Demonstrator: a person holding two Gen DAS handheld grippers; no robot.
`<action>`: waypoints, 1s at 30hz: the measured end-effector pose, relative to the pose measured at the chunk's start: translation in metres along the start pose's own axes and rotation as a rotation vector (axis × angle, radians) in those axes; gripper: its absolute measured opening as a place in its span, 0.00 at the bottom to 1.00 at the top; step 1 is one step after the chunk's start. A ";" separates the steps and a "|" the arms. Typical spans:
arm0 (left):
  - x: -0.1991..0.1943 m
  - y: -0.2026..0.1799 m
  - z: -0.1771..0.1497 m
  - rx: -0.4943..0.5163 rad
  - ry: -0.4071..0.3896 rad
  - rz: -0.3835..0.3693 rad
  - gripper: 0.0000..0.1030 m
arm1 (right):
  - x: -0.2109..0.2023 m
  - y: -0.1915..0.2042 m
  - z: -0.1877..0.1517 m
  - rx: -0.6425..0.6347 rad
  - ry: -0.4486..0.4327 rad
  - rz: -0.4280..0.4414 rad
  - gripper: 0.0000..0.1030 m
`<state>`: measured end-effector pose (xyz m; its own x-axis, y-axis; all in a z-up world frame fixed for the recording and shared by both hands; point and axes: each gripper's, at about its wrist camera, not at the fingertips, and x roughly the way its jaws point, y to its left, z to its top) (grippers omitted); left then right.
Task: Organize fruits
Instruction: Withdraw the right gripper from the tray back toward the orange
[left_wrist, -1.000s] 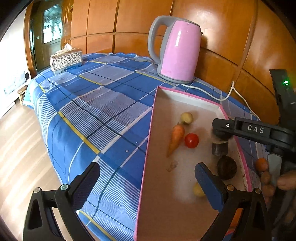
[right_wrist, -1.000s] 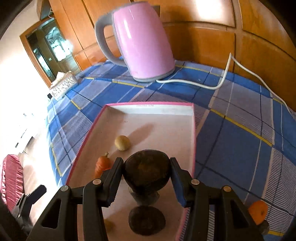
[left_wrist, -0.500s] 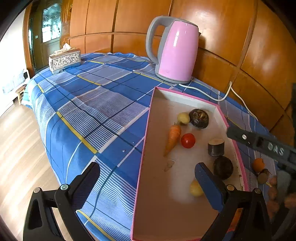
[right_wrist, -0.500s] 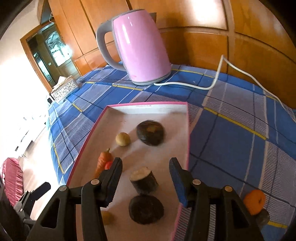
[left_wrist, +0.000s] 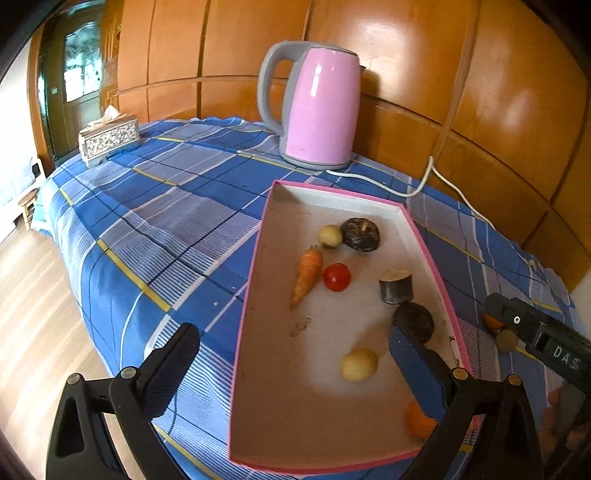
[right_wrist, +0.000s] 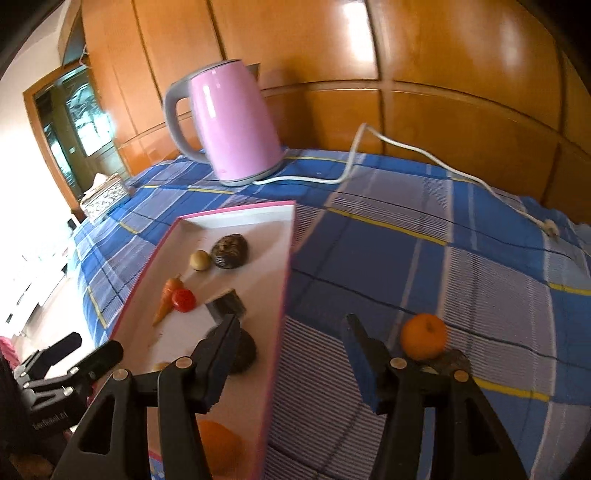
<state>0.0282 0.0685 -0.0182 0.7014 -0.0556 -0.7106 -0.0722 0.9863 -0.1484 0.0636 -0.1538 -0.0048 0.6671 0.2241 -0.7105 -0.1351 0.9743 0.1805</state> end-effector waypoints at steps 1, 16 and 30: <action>-0.001 -0.001 0.000 0.004 0.000 -0.003 1.00 | -0.003 -0.004 -0.003 0.006 -0.004 -0.010 0.57; -0.002 -0.023 -0.008 0.072 0.022 -0.068 1.00 | -0.030 -0.061 -0.037 0.133 -0.024 -0.159 0.57; 0.000 -0.040 -0.016 0.122 0.046 -0.138 1.00 | -0.049 -0.121 -0.069 0.270 -0.022 -0.319 0.57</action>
<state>0.0203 0.0262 -0.0232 0.6650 -0.1962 -0.7207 0.1108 0.9801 -0.1645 -0.0036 -0.2814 -0.0385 0.6606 -0.0911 -0.7452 0.2754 0.9528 0.1276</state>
